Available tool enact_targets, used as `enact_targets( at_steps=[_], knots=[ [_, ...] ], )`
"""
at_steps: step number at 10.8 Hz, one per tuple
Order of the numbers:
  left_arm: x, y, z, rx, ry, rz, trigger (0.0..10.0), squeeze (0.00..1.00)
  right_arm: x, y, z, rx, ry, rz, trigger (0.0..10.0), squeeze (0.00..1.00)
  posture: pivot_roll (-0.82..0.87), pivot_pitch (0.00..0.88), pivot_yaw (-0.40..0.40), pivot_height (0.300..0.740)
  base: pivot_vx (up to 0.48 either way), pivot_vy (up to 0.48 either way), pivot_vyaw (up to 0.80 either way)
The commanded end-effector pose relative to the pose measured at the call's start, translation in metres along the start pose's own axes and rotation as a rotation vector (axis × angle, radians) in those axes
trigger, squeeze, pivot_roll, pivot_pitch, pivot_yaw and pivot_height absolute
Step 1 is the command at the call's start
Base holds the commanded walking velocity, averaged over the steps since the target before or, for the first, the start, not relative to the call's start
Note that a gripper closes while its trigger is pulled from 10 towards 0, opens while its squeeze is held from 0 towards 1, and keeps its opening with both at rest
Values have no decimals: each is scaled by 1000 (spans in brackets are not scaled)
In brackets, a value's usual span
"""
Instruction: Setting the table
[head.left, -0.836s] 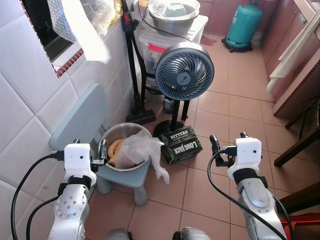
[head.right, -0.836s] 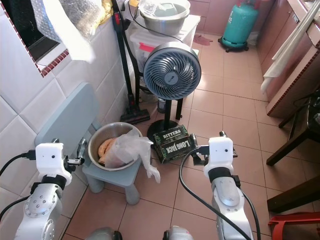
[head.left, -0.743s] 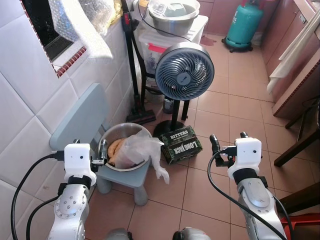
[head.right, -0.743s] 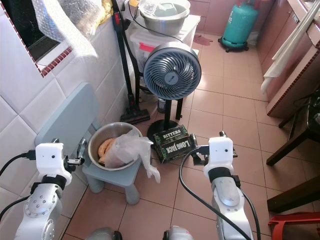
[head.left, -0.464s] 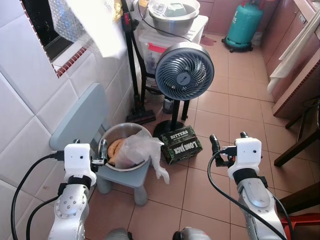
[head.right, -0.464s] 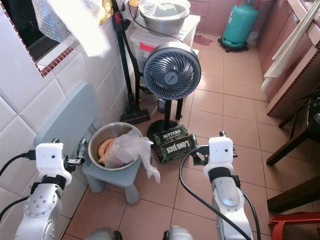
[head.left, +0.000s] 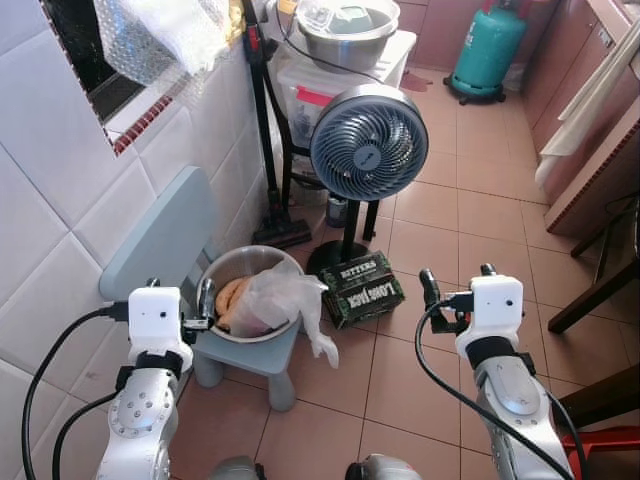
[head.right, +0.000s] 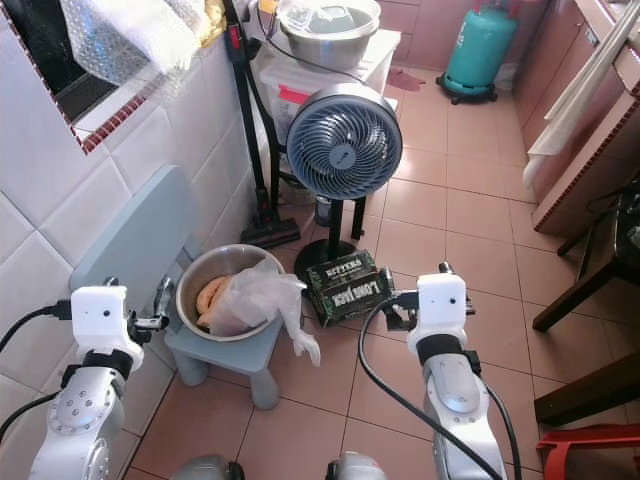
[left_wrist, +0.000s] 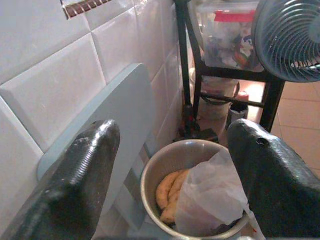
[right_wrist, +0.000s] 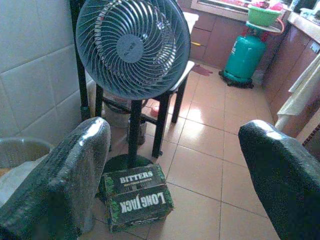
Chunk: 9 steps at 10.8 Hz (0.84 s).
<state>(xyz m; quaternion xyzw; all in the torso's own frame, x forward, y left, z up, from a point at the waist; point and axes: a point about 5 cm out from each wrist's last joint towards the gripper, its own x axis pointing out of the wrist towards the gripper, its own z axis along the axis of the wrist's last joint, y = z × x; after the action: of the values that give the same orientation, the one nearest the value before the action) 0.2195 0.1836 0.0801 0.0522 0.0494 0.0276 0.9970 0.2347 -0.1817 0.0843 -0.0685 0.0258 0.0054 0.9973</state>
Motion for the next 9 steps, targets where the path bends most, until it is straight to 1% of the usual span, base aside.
enact_targets(
  at_steps=[1,5,6,7,8,9],
  knots=[
    [19,-22,32,-36,-17,-125,10000,0,-9,-1,12,150,87,-37,10000,0,-49,186,34,740,0,0,0],
    [19,-22,32,-36,-17,-125,10000,0,-9,-1,12,150,87,-37,10000,0,-49,186,34,740,0,0,0],
    [21,-23,33,-38,-16,-129,10000,0,-7,-2,12,95,59,-34,10000,0,-49,225,46,740,0,0,0],
    [26,-27,39,-29,-35,-159,10000,0,-2,-10,18,29,-4,-30,10000,0,-51,223,50,740,0,0,0],
    [28,-31,42,-33,-48,-172,10000,0,0,-11,18,20,-7,-38,10000,0,-54,224,49,740,0,0,0],
    [29,-32,42,-35,-50,-173,10000,0,1,-11,18,19,-6,-45,10000,0,-55,224,49,740,0,0,0]
  ],
)
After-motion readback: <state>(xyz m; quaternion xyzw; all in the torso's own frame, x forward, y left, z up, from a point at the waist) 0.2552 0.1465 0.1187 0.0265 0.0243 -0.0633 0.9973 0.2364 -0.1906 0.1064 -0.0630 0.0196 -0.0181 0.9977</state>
